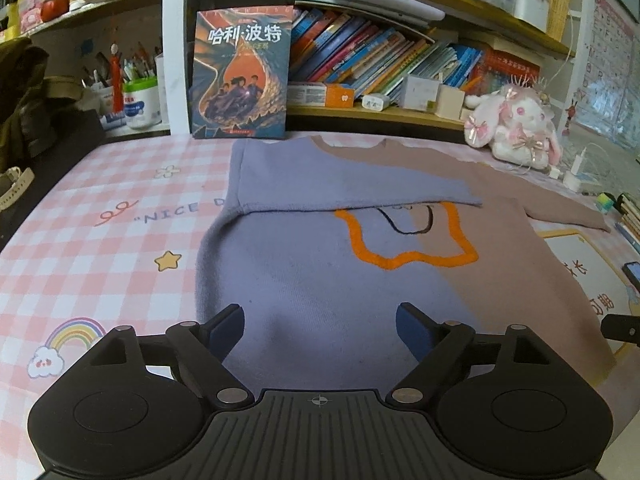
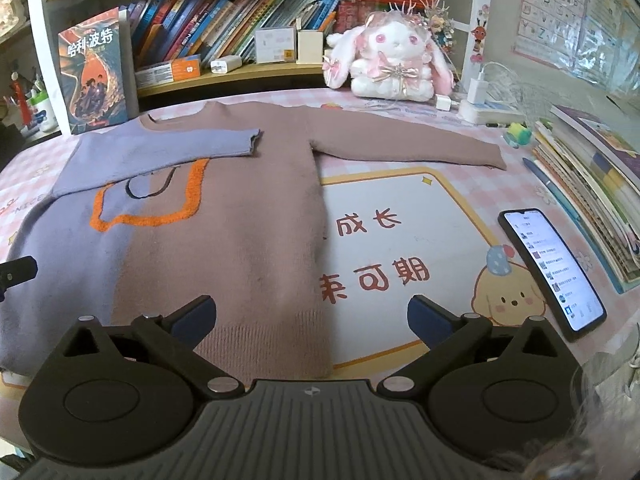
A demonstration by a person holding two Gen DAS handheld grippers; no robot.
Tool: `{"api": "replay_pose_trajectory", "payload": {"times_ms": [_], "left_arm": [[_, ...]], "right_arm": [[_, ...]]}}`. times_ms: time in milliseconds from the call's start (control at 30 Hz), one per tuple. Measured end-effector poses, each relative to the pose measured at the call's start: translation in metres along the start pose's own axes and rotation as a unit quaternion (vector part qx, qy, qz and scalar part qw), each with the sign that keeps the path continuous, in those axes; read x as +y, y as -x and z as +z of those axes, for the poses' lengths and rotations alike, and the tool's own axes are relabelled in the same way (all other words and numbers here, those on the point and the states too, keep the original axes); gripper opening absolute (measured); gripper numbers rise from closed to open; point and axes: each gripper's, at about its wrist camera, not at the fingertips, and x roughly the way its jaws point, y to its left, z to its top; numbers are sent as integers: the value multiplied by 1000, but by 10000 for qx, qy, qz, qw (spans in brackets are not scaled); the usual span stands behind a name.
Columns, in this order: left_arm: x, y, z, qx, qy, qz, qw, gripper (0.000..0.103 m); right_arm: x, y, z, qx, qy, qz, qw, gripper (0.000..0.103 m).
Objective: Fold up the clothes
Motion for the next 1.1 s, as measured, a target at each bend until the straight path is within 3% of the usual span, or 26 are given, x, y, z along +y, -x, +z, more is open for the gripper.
{"api": "replay_pose_trajectory", "payload": {"times_ms": [333, 767, 1100], "left_arm": [[-36, -14, 5, 93, 276, 468, 9985, 86], [-145, -33, -1, 396, 398, 1097, 9924, 86], [-164, -24, -15, 708, 800, 1771, 9784, 86]], "right_arm": [[-28, -25, 13, -12, 213, 398, 9990, 103], [-131, -86, 78, -84, 224, 1347, 9906, 103], [-234, -152, 147, -106, -712, 813, 9941, 102]]}}
